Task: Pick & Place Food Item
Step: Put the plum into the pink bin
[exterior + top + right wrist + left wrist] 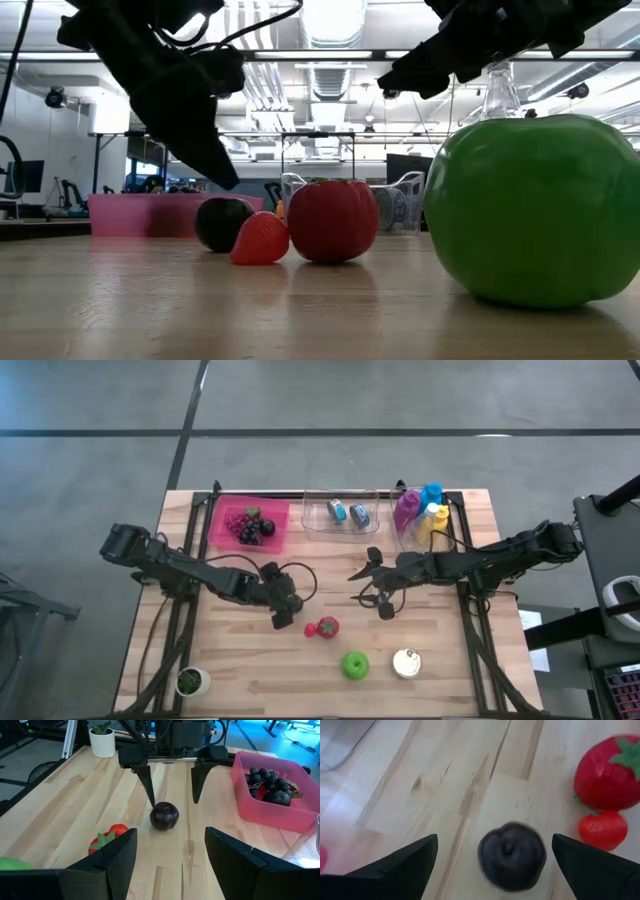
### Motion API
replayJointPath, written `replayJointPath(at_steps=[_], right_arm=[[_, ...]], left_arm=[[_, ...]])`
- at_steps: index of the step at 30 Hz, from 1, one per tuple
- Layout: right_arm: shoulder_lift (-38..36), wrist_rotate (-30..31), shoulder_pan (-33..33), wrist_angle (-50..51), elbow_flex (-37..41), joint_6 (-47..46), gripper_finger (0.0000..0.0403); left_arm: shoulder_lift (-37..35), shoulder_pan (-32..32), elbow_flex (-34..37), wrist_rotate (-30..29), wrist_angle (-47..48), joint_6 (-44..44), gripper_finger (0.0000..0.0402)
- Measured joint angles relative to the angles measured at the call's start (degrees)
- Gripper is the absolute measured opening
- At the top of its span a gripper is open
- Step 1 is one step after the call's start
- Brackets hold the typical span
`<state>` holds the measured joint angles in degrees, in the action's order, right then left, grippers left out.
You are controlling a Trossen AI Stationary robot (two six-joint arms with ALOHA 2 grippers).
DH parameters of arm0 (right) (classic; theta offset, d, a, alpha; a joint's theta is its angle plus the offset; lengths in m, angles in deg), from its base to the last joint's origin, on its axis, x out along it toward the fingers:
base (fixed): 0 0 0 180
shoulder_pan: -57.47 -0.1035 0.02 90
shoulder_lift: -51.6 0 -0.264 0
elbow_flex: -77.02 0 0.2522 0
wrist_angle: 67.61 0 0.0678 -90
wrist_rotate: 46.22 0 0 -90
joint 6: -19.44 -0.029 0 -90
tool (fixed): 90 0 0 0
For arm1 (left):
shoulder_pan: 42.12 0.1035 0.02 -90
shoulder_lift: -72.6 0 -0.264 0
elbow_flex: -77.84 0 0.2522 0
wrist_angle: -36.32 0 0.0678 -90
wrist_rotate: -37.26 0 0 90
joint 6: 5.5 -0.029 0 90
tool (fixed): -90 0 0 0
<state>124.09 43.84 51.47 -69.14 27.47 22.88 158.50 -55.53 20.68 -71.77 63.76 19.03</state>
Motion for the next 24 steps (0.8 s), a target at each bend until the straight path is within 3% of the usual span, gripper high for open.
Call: replayJointPath(at_steps=[24], right_arm=[[0.0, 0.0, 0.0, 0.0, 0.0, 0.0, 0.0228]], left_arm=[[7.2, 0.0, 0.6, 0.7, -3.6, 1.3, 0.0397]])
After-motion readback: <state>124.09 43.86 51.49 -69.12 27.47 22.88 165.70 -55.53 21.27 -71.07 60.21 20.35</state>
